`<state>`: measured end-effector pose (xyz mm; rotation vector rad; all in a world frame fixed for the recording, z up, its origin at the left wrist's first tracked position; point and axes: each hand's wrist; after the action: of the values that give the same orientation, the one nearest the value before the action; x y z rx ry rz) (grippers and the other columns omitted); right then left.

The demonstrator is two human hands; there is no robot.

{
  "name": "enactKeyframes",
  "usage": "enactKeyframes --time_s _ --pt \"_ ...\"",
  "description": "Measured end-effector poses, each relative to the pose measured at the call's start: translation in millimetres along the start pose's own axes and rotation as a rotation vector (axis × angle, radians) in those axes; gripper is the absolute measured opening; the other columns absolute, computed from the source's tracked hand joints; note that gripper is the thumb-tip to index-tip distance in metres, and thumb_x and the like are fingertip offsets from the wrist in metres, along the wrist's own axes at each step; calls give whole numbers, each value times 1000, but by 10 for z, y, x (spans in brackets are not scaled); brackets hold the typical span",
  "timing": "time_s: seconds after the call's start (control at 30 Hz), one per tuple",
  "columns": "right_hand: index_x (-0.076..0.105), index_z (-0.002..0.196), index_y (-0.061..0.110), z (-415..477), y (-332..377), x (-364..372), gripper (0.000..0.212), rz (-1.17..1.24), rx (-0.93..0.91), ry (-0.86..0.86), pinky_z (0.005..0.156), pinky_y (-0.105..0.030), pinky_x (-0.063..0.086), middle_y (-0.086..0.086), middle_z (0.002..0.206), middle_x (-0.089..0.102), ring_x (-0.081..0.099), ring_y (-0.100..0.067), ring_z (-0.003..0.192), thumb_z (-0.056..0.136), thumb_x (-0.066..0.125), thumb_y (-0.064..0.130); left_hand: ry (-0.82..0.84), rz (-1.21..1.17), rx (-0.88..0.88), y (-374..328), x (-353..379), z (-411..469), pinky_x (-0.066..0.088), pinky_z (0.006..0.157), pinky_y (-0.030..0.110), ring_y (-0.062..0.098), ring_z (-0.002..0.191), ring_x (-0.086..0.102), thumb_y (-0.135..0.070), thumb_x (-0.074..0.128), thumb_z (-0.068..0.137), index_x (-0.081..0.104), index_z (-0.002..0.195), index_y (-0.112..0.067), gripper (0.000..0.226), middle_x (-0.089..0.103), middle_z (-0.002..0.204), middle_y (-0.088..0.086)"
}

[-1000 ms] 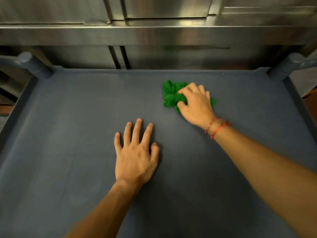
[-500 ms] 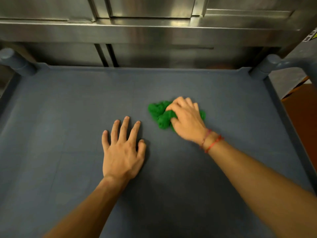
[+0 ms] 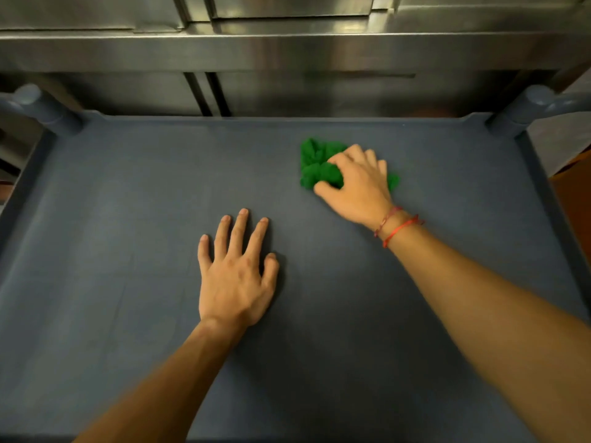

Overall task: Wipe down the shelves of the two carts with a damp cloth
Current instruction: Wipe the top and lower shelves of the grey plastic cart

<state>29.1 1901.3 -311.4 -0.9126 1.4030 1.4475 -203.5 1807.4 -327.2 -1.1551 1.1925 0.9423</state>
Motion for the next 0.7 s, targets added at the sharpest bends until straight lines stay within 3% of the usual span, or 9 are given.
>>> enactKeyframes --time_s 0.17,0.3,0.53,0.7 --pt "67 100 25 -959 154 -73 52 48 -44 45 80 -38 33 0 104 59 53 -29 96 64 50 58 17 3 18 4 -16 -3 12 118 58 30 150 14 -49 23 93 32 153 -28 64 23 163 5" --pt "64 90 27 -1634 247 -140 38 82 -35 91 74 -31 22 5 99 54 50 -23 89 61 53 50 38 -24 32 5 -40 -4 10 118 61 31 150 12 -48 22 93 31 153 -26 65 22 163 7" --pt "64 90 25 -2235 485 -189 39 145 94 159 76 -29 18 9 100 48 41 -14 92 62 51 49 67 -53 71 20 -89 -21 9 116 64 35 150 11 -42 23 93 31 153 -21 64 21 163 10" --pt "67 93 24 -2670 573 -295 39 144 74 229 78 -29 21 9 101 47 41 -13 94 66 56 49 73 -65 81 29 -99 -25 7 116 64 35 150 8 -37 27 98 29 154 -20 58 18 163 11"
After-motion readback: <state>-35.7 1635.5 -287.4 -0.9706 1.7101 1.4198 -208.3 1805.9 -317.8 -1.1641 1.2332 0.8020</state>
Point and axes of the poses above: each hand's wrist, its own z-axis towards the middle knuckle, its own x-axis out of the palm, y = z × x
